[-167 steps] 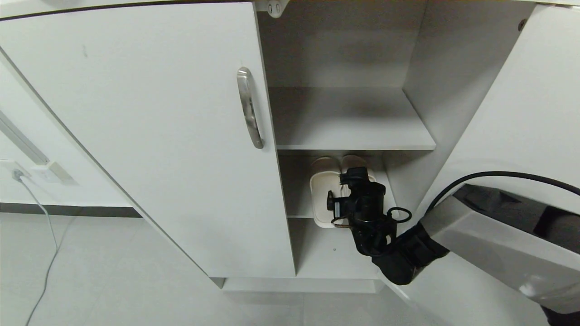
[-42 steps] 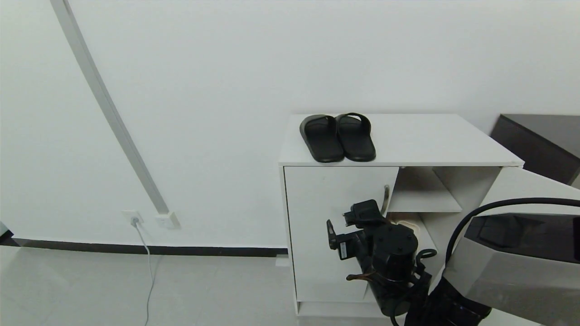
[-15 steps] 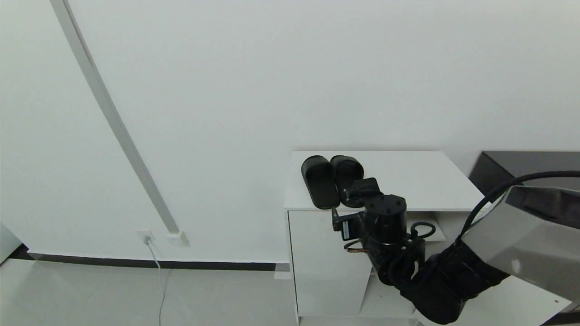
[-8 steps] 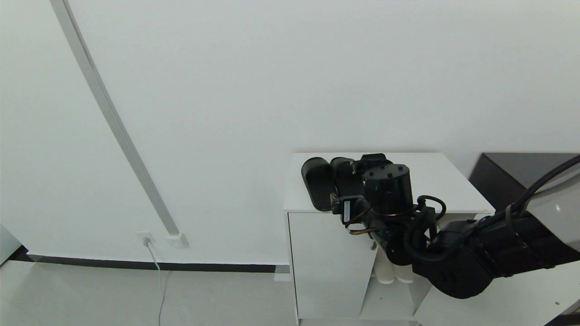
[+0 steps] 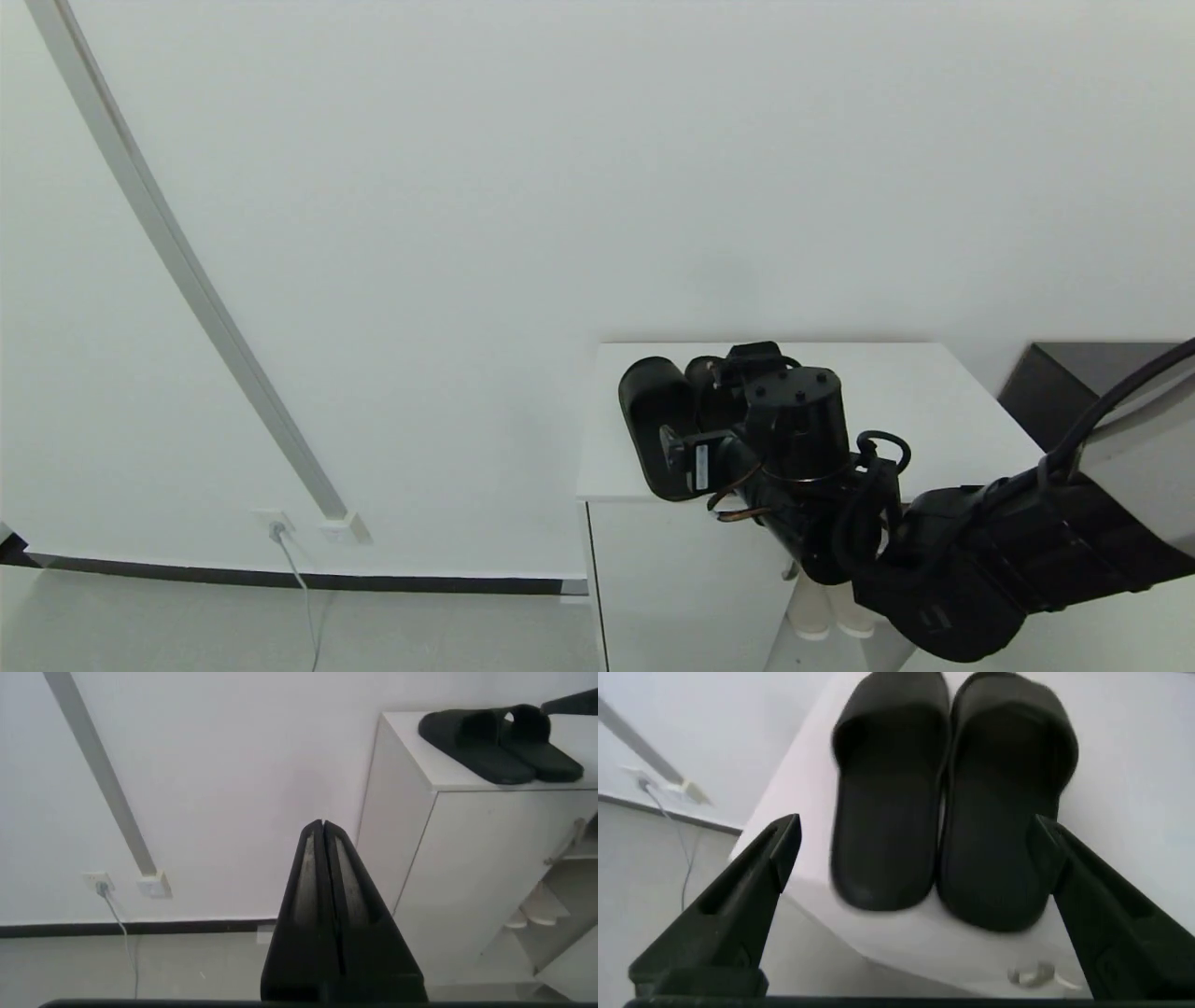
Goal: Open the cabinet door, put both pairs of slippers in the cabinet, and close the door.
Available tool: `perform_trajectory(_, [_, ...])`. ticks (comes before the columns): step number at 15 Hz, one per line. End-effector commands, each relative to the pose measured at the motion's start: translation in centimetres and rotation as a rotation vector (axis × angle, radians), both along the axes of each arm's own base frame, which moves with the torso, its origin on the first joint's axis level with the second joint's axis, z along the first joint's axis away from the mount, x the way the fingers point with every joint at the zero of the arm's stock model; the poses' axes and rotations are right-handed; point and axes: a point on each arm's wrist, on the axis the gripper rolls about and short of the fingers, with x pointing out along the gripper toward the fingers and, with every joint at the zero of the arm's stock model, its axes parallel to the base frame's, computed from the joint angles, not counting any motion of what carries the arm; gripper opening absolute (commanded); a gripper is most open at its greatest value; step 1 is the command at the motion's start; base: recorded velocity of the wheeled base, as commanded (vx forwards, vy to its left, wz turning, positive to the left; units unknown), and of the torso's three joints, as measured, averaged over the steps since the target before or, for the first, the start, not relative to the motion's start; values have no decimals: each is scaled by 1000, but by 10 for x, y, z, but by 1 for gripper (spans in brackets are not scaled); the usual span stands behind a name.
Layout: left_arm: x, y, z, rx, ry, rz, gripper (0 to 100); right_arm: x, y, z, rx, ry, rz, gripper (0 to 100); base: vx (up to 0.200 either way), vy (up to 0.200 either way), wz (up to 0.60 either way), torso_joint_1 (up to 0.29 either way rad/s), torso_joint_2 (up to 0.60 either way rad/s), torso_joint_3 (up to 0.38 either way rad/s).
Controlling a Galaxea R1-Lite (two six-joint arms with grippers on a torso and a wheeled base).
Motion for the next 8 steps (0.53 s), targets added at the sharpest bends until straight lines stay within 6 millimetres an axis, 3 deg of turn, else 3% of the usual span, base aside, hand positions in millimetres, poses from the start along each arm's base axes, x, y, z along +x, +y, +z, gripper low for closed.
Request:
perform_trajectory(1, [0,0,0,0,0,-1,0,1,2,-7,-10,16,0,100,0,0,0,0,0,0])
perform_trajectory(6, [0,0,0,0,0,1,0,10,10,-28,-21,37,9,100,0,0,0,0,0,0])
perform_trajectory(8, [0,0,0,0,0,1,0,23,15,-38,-24,40,-7,100,0,0,0,0,0,0])
